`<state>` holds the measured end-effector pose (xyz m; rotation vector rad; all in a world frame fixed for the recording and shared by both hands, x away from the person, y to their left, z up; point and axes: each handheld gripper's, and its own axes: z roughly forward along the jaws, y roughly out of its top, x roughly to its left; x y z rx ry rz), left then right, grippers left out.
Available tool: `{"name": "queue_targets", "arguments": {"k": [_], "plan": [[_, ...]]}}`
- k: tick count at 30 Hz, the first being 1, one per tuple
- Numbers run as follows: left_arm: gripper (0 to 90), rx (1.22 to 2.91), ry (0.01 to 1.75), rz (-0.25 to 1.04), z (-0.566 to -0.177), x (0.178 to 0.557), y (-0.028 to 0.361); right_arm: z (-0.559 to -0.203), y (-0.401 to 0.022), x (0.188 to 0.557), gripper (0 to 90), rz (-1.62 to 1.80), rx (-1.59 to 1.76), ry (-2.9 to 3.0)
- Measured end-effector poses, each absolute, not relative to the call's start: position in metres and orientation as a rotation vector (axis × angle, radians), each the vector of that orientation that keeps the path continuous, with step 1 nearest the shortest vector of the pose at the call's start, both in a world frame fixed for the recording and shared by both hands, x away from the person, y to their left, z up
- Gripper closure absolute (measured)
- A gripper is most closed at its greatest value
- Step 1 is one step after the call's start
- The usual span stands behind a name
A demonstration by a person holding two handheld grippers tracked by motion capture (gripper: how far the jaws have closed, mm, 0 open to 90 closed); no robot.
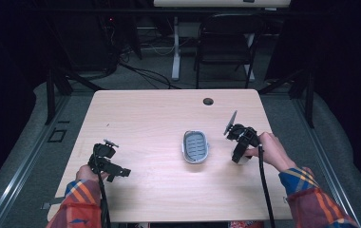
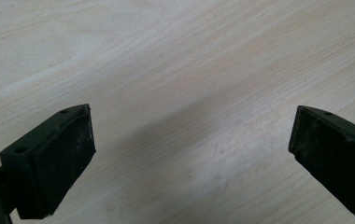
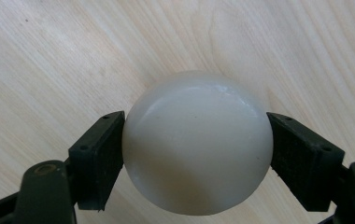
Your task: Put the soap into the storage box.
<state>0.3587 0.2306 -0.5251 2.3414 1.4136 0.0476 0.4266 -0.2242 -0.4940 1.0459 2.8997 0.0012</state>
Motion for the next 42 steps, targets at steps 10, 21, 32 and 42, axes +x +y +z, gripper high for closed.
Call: {"name": "queue_targets", "arguments": {"k": [10,21,32,42], "plan": [[0.3,2.347,1.405,0.054,-0.525,0.359,0.23,-0.49,-0.212,0.433,22.5,0.01,1.018,2.906],[0.8,2.345,1.418,0.051,-0.526,0.36,0.228,-0.483,-0.207,0.439,22.5,0.011,1.01,2.904],[0.2,2.349,1.4,0.051,-0.525,0.359,0.228,-0.471,-0.2,0.448,22.5,0.035,1.002,2.894],[0.1,2.348,1.39,0.054,-0.525,0.359,0.228,-0.46,-0.189,0.454,22.5,0.045,0.977,2.895]]}}
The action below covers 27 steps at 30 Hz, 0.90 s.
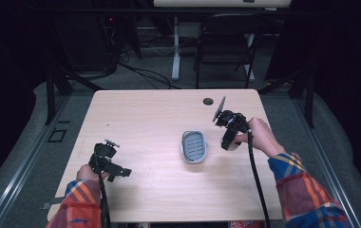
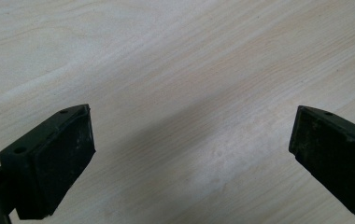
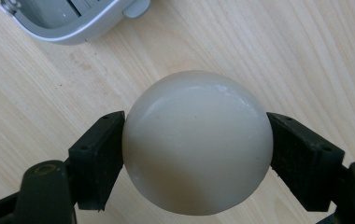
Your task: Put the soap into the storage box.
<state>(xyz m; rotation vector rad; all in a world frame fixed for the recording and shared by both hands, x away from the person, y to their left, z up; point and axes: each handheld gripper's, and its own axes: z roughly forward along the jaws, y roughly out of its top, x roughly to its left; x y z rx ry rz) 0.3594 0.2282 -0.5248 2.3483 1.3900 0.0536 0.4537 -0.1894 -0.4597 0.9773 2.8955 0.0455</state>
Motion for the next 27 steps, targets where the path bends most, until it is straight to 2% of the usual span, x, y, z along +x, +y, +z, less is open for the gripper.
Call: {"name": "queue_targets", "arguments": {"k": [27], "plan": [[0.1,2.346,1.388,0.051,-0.525,0.359,0.228,-0.434,-0.152,0.461,22.6,0.107,0.889,2.895]]}}
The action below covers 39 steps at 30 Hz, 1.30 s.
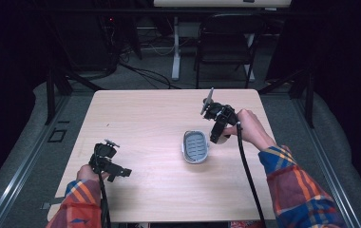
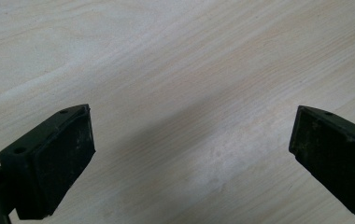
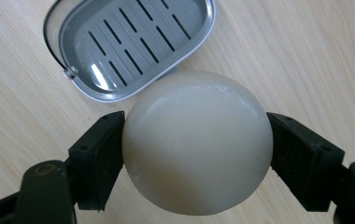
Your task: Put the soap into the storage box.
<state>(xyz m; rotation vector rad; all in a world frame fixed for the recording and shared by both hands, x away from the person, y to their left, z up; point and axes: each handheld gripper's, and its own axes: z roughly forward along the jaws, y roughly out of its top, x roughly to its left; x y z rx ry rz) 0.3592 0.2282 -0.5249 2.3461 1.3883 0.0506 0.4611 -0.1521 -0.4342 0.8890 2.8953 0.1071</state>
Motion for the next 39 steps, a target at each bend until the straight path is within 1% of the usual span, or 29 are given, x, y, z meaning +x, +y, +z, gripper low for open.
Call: {"name": "queue_targets", "arguments": {"k": [27,39], "plan": [[0.1,2.342,1.387,0.048,-0.525,0.359,0.229,-0.451,-0.1,0.47,22.5,0.113,0.822,2.936],[0.1,2.339,1.382,0.047,-0.524,0.359,0.229,-0.462,-0.085,0.471,22.5,0.118,0.821,2.968]]}}
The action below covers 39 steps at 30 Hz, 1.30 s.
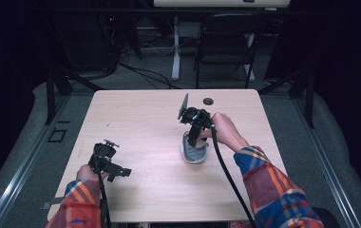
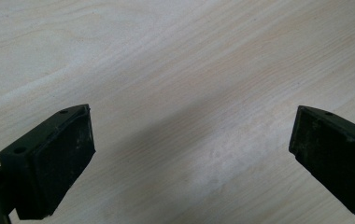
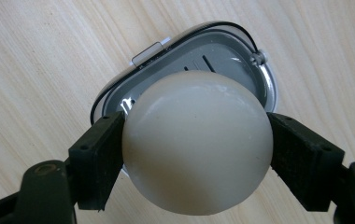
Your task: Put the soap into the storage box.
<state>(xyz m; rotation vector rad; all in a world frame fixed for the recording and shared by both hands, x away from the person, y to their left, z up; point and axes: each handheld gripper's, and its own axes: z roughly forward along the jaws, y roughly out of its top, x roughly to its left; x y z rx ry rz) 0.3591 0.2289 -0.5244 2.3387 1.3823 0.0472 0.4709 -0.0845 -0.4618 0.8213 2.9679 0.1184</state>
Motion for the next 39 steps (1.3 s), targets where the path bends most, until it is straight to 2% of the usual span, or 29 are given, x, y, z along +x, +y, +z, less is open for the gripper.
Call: {"name": "queue_targets", "arguments": {"k": [17,39], "plan": [[0.1,2.34,1.379,0.048,-0.524,0.359,0.229,-0.487,-0.076,0.472,22.5,0.1,0.833,2.997],[0.1,2.343,1.381,0.045,-0.524,0.359,0.228,-0.501,-0.083,0.475,22.3,0.146,0.89,2.984]]}}
